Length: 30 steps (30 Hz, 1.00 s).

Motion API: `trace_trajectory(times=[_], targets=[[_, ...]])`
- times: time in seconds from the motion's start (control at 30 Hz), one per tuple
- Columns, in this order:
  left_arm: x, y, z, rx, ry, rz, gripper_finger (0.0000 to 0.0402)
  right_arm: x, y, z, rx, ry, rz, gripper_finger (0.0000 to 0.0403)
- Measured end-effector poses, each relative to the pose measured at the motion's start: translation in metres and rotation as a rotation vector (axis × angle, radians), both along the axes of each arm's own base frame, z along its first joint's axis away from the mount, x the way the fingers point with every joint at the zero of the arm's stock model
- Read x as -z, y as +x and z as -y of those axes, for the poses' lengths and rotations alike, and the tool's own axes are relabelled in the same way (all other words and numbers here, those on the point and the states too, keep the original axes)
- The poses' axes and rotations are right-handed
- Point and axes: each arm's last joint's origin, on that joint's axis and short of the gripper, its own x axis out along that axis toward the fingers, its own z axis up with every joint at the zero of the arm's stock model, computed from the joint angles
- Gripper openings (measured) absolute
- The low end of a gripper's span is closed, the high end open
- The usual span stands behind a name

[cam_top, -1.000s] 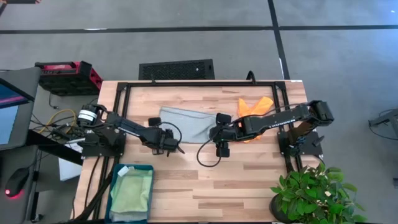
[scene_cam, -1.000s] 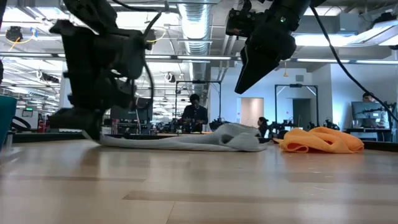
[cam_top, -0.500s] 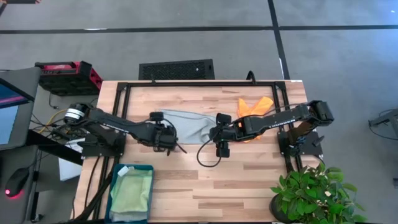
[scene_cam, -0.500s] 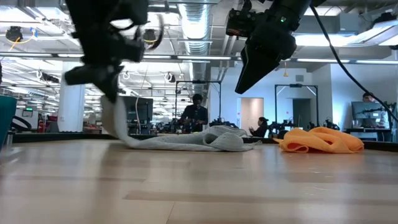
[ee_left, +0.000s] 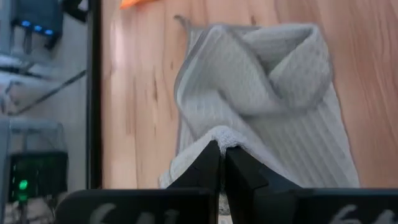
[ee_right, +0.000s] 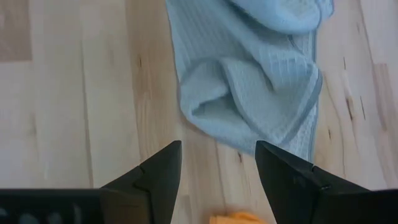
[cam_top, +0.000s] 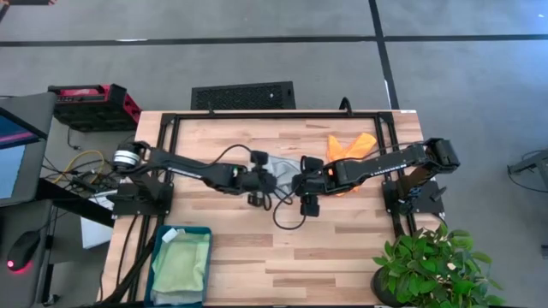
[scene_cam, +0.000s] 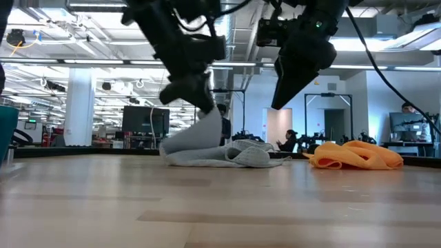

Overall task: Fold microfiber towels
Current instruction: Fold the gray microfiber towel

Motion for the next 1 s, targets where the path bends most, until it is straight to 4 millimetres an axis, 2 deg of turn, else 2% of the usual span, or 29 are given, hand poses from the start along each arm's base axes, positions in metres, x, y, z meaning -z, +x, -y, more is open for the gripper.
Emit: trace_trajectory(times=[0.13,0.33,0.6,0.83,1.0], targets=[[0.005,0.019,0.000,0.060,0.038,-0.031,0.0000,0.001,-0.003,0.000,0.017,0.004,-0.025,0.0230],[-0.005,0.042,0.001,0.113,0.081,-0.016,0.0000,0.002,-0.004,0.001,0.023,0.004,-0.039,0.0230],[-0.014,0.049,0.004,0.228,0.072,0.012,0.0000,0.001,-0.008,0.000,0.036,0.007,-0.069,0.0230],[-0.016,0.051,-0.001,0.237,0.058,0.029,0.0003,-0.024,-0.025,-0.007,0.052,0.032,-0.005,0.0230],[-0.016,0.051,-0.006,0.256,0.022,0.027,0.0026,-0.037,-0.031,-0.008,0.053,0.046,0.057,0.0230]])
